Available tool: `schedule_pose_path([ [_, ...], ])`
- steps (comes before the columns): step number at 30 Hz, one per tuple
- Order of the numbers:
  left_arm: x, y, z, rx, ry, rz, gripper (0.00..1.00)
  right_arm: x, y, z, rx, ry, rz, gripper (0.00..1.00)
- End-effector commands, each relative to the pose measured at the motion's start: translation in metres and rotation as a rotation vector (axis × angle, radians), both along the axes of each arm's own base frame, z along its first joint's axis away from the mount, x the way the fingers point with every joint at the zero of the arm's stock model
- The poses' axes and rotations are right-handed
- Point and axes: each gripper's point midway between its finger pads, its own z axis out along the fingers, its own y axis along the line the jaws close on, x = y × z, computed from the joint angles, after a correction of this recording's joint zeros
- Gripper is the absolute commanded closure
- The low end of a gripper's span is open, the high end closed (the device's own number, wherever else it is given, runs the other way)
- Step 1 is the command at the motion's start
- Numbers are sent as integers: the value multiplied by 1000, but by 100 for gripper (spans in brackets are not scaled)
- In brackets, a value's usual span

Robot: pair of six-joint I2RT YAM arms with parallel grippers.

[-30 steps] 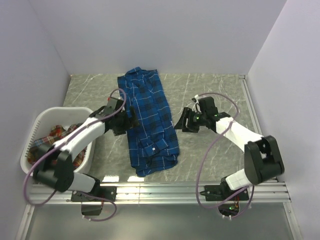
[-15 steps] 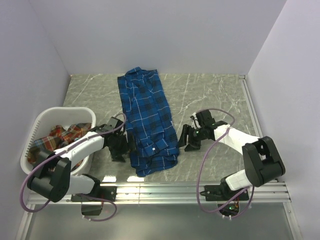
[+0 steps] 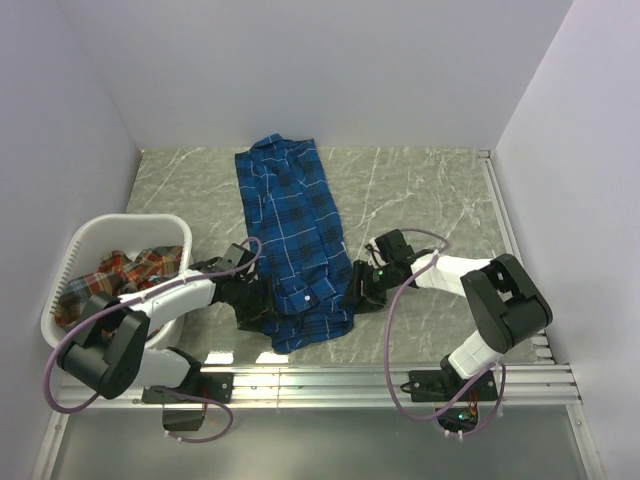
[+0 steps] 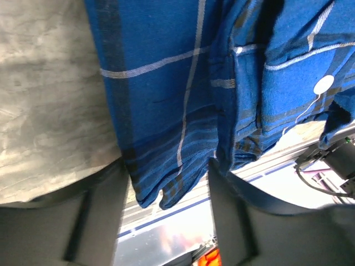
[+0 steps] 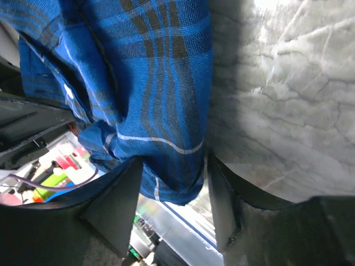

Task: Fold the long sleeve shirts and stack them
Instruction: Fold the shirt

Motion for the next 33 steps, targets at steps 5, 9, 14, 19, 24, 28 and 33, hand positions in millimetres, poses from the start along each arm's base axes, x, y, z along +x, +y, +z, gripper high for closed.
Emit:
schedule_pose_path([
  [5, -1, -8, 3, -40, -5, 0, 76, 1, -3, -4, -30, -30, -7, 58],
  [9, -6, -8, 9, -53, -6, -5, 99, -3, -7, 0, -39, -44, 5, 93],
  [14, -20, -3, 19, -60, 5, -10, 100, -22, -15, 5, -47, -28, 49, 100],
  [19, -25, -1, 38, -85, -15, -11, 99, -30, -18, 23, -42, -34, 85, 100],
  [24, 0, -7, 67, -99, -101, 31, 99, -7, -9, 57, -13, -93, 99, 100],
  [28, 45, -10, 99, -110, -217, 70, 100, 20, 0, 82, 26, -127, 68, 100],
  [33, 100, 6, 114, -87, -301, 136, 99, 57, 12, 102, 41, -164, 59, 100],
])
